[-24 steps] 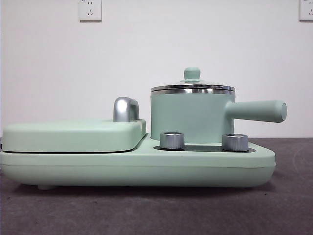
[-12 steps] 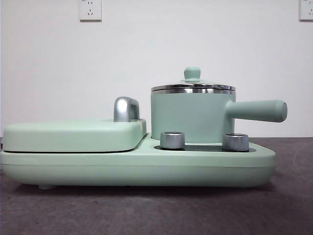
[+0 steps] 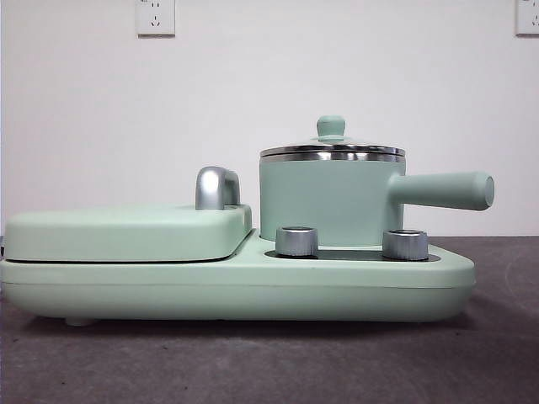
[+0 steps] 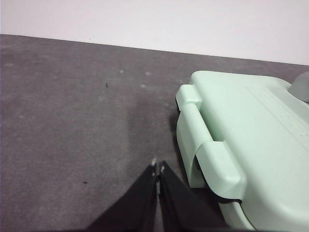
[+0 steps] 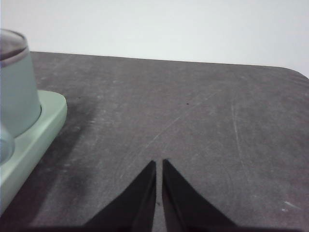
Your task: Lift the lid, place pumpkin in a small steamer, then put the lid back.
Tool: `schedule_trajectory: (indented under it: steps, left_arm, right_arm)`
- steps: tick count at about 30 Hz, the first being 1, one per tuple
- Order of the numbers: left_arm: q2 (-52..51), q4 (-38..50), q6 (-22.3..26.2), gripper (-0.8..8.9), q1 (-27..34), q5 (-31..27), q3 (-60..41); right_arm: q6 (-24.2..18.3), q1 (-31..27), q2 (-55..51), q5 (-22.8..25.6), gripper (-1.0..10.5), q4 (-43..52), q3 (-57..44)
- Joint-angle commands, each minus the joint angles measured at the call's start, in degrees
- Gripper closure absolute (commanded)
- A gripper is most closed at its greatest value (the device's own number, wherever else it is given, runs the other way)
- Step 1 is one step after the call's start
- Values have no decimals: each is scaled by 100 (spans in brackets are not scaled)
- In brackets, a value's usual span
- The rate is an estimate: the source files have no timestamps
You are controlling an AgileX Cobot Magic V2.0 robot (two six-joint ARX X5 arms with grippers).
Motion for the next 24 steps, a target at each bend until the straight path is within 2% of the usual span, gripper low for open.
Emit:
schedule_trajectory:
  steps: [1, 24]
  left_arm:
    - [-9, -57, 31, 804, 4, 22, -107]
    - [-9, -57, 31, 804, 4, 22, -107]
  right_arm:
    - [-122, -83, -28, 0, 928, -127, -22]
    - [-122, -98, -28, 17, 928, 107, -20]
